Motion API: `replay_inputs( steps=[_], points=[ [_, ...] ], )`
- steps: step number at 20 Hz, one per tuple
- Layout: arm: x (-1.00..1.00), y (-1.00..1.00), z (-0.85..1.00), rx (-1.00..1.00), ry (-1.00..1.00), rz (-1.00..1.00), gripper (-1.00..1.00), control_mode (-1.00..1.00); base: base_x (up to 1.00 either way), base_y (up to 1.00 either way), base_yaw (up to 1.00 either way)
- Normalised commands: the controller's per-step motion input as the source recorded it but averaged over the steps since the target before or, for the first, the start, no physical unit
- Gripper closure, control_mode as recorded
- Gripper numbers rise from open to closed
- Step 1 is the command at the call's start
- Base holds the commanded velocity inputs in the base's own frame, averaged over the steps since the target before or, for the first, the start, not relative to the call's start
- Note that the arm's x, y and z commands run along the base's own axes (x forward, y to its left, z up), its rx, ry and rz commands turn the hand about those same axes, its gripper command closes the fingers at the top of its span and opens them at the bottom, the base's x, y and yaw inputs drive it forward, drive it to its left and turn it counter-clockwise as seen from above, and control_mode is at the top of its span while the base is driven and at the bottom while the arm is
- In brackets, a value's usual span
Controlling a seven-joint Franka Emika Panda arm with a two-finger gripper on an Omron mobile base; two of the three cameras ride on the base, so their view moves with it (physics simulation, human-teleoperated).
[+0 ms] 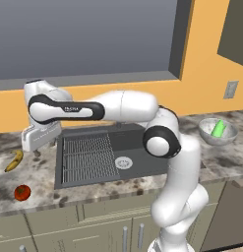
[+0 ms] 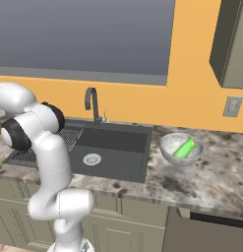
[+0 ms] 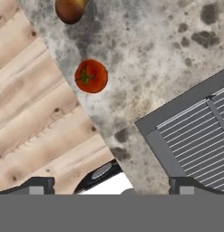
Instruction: There is a mixed pile of frozen fruits and vegetables on the counter. Locate all the frozen vegetables and place the items in a bowl on the counter. Take all the frozen fruits and defrost them in a running sink.
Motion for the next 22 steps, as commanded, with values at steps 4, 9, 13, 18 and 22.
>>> replay_inputs(
  steps=[4,9,13,18,22],
  points=[
    [-0.07,0.29,-0.09,0.0,-0.03,-0.01,-1.0,-1.0,0.0,0.0,0.0],
    [-0.02,0.3,-0.13,0.0,-0.05,-0.02,-1.0,-1.0,0.0,0.0,0.0],
    [0.0,0.27,-0.14,-0.01,-0.04,-0.02,-1.0,-1.0,0.0,0.0,0.0],
    [0.0,0.24,-0.16,-0.02,-0.05,-0.02,-1.0,-1.0,0.0,0.0,0.0],
    [0.0,0.19,-0.2,-0.03,-0.06,-0.02,-1.0,-1.0,0.0,0.0,0.0]
  ],
)
